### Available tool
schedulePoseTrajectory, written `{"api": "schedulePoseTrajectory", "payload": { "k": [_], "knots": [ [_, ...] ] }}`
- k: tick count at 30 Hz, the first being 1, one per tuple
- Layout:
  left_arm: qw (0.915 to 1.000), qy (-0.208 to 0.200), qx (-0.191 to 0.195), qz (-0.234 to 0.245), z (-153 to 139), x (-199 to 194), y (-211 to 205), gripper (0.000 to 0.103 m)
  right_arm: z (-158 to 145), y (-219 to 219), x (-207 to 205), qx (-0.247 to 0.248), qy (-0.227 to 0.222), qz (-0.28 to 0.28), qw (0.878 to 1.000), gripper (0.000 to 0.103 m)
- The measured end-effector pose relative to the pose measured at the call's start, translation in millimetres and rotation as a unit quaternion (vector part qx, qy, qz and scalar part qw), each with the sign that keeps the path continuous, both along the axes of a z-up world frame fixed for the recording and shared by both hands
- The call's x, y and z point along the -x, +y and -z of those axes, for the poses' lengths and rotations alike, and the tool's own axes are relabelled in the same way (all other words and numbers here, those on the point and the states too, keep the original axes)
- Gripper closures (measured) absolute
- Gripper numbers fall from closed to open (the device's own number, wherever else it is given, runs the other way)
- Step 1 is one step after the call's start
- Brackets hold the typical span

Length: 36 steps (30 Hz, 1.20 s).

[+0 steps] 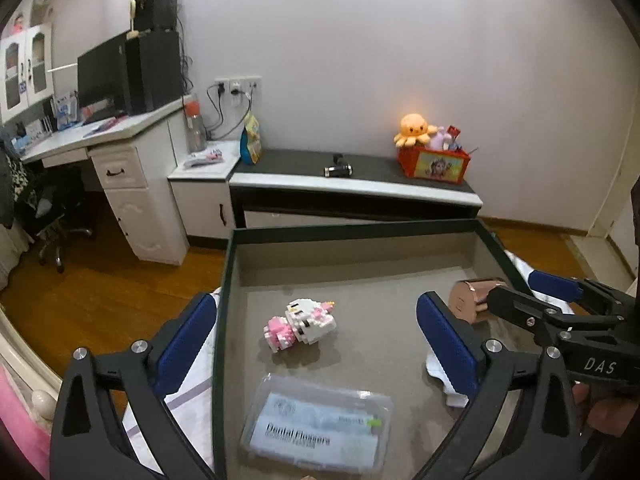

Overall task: Organize rigid objects
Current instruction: 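Carry both items into the box tray and open both tools, then withdraw both tools from the tray back over the table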

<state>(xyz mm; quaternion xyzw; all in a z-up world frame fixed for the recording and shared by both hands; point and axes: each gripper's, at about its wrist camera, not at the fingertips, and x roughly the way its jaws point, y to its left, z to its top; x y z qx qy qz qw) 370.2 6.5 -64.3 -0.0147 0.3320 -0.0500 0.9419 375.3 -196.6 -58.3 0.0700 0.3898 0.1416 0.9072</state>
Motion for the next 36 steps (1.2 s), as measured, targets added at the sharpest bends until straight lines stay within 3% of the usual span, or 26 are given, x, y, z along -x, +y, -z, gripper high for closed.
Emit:
{"api": "schedulePoseTrajectory", "payload": {
  "k": [1,2,13,21,27,36],
  "knots": [
    [1.0,-0.007,0.003,-0.001,-4.5,8.0,2.1,0.001,-3.7,-1.2,3.5,-0.002,-0.004,0.003,1.0,0.004],
    [0.9999,-0.014,0.006,-0.001,-9.4,16.8,4.2,0.001,-7.9,-3.0,10.3,-0.003,-0.008,0.008,1.0,0.0],
    [0.9973,-0.071,0.016,0.003,-58.8,109.7,9.4,0.0,-51.0,-13.5,87.8,-0.011,-0.062,0.033,0.997,0.0],
    [0.9953,-0.093,0.021,-0.016,-78.6,171.8,15.3,0.0,-79.3,-18.5,161.2,0.009,-0.114,0.064,0.991,0.0],
    [0.9945,-0.098,0.025,-0.026,-79.9,216.6,21.1,0.0,-81.0,-28.6,209.2,0.022,-0.127,0.086,0.988,0.0],
    [0.9959,-0.083,0.02,-0.032,-62.7,257.6,21.9,0.0,-74.5,-30.1,249.0,0.038,-0.129,0.096,0.986,0.0]
  ]
}}
